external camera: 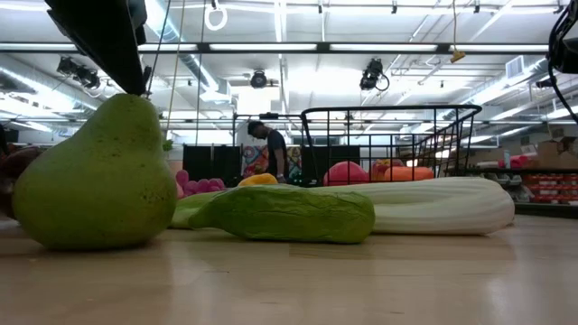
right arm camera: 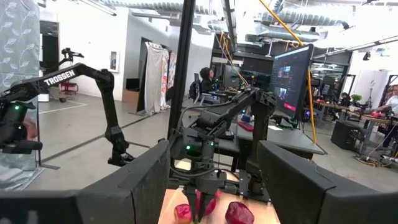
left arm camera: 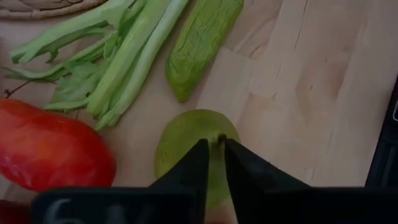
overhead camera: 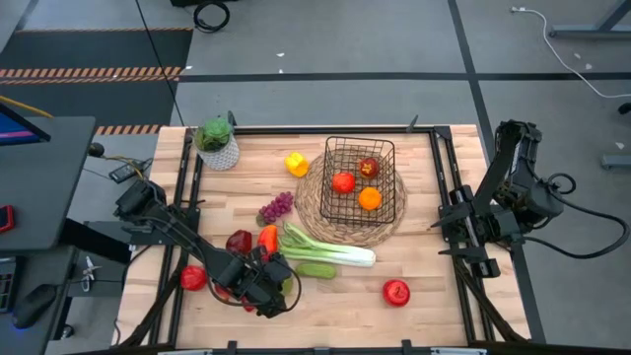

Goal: Build produce basket
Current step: Put the pear into the wire basket

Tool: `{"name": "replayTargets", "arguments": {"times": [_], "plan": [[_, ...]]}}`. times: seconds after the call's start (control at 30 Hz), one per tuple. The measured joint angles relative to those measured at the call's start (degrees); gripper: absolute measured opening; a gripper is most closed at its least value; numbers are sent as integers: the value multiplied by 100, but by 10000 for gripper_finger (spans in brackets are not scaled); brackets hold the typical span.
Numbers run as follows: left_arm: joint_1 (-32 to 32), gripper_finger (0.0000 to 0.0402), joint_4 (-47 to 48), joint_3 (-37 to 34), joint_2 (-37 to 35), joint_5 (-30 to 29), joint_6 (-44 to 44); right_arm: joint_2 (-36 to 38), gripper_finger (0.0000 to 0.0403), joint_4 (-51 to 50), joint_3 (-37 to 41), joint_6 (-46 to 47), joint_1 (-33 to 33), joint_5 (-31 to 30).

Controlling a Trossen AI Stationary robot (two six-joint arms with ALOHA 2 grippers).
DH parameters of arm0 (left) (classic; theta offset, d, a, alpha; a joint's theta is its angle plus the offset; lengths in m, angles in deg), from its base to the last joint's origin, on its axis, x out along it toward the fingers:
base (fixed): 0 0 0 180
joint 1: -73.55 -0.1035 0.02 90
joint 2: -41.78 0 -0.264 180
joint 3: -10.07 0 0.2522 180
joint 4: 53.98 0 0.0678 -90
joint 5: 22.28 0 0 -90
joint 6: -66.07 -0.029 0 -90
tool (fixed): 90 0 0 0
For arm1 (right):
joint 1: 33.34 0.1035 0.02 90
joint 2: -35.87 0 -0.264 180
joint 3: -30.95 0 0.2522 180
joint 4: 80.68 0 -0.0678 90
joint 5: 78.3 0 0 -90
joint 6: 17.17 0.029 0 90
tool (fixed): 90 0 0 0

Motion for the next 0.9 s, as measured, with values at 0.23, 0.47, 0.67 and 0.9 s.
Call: {"name": "replayTargets", "arguments": {"times": [0.23,0.47,0.67,0.9], "plan": [[-11,103,-103,32,239,-130,-76,-2,247,2,0,0,-1,2],[-11,104,-297,15,265,-184,-251,-2,247,17,0,0,0,24],[-9,86,-375,4,284,-373,-249,-2,247,19,0,0,0,33],[-9,79,-383,2,285,-410,-330,-2,247,20,0,0,0,37]]}}
